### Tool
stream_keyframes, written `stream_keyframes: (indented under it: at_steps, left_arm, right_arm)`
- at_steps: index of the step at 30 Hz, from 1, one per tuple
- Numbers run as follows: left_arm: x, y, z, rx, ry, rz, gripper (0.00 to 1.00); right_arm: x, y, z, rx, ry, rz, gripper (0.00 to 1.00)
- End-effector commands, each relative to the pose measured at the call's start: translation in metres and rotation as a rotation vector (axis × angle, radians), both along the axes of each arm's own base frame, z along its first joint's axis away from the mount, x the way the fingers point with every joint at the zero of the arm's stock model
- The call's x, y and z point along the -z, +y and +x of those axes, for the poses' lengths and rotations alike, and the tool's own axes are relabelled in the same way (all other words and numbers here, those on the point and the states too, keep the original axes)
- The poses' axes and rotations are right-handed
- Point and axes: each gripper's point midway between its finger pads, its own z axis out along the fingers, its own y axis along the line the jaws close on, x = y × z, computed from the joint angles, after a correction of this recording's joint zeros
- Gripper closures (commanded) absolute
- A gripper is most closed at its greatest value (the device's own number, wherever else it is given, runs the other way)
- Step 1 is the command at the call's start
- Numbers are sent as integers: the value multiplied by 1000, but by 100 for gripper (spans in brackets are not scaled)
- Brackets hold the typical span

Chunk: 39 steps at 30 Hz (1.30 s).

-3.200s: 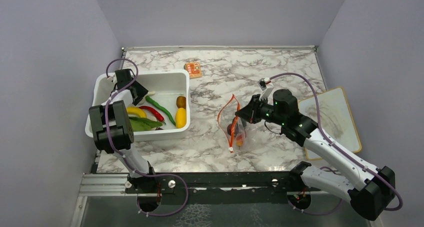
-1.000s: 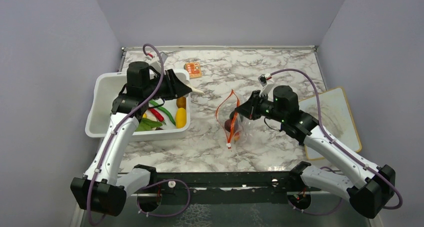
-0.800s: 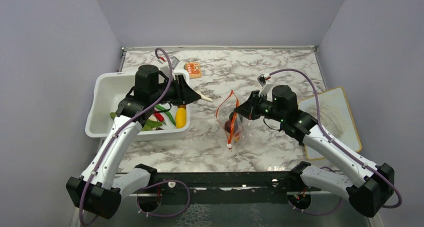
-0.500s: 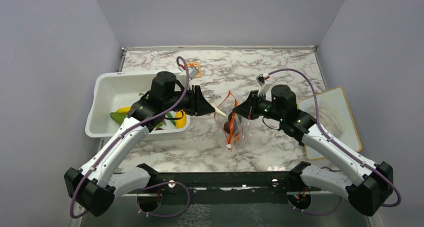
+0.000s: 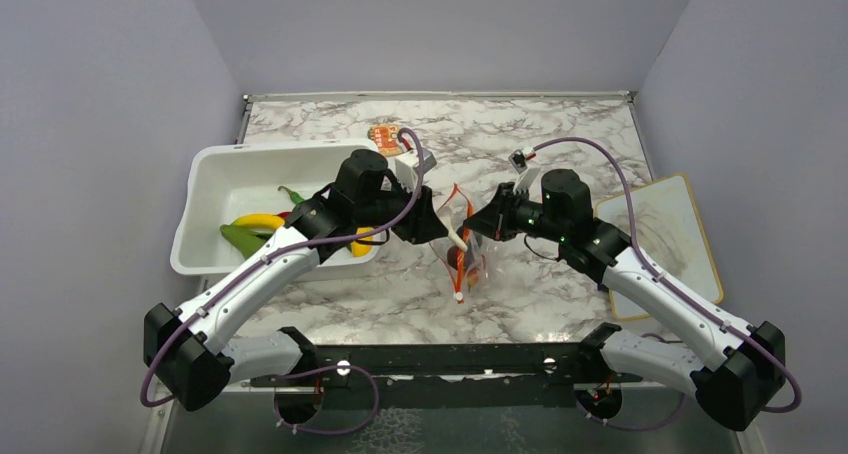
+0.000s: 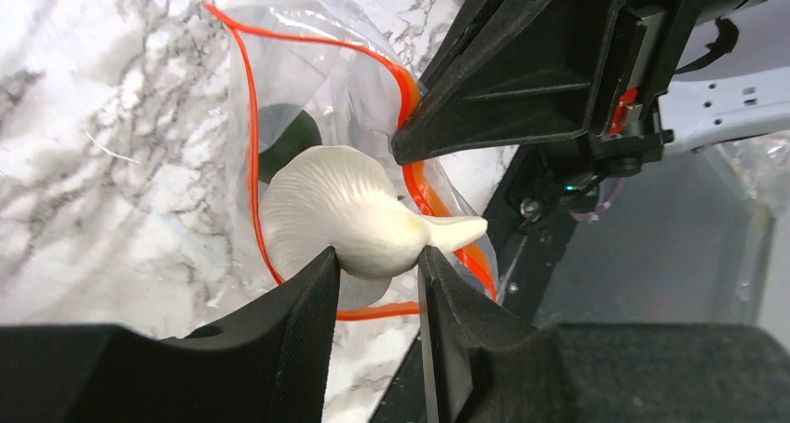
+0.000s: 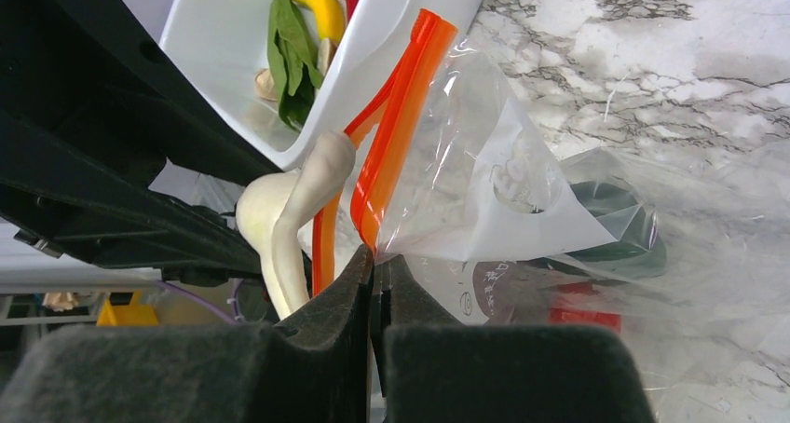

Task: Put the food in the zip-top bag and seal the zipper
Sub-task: Place the fake vegetable in the zipper food storage bag.

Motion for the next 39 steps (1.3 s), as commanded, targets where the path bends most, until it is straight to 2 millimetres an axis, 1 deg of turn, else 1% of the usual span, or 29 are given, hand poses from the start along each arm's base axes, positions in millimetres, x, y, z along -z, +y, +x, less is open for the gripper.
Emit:
stream_keyframes:
  at_steps: [1, 5, 10, 12, 15, 18, 21, 25, 29, 31, 35, 37, 39]
  left_arm:
    - [-16, 1, 11, 97, -286, 18, 65]
    - [-15, 1, 5, 215, -418, 32, 66]
    - [-13, -2, -13, 376, -540, -7, 67]
    - [-11, -2, -17, 414, -578, -11, 67]
    - [-6, -3, -19, 450, -601, -13, 66]
    - [2, -7, -26, 509, -584, -33, 65]
    - [13, -8, -18, 496, -575, 2, 67]
    - [30, -4, -7, 472, -592, 75, 69]
    - [39, -1, -3, 459, -581, 108, 68]
    - [39, -3, -4, 469, -570, 102, 65]
    - [32, -9, -7, 477, -556, 68, 44]
    - [26, -9, -6, 467, -564, 58, 37]
    - [21, -8, -7, 458, -577, 51, 33]
  right_arm:
    - [-19, 9, -6, -77, -60, 33, 99]
    - [-19, 10, -10, -112, -69, 15, 99]
    - [-19, 12, -17, -167, -74, 13, 99]
    - [-19, 13, -19, -178, -72, 16, 99]
    - [-21, 15, -20, -191, -77, 27, 99]
    - [-22, 17, -21, -200, -78, 39, 99]
    - [-24, 18, -22, -208, -76, 48, 99]
    - [-28, 18, -24, -209, -81, 58, 99]
    - [-31, 15, -25, -202, -88, 64, 99]
    - [-31, 16, -26, -206, -86, 70, 99]
    - [-24, 18, -27, -216, -64, 75, 99]
    - [-21, 18, -26, -212, -57, 73, 99]
    - [-19, 17, -24, -196, -53, 67, 99]
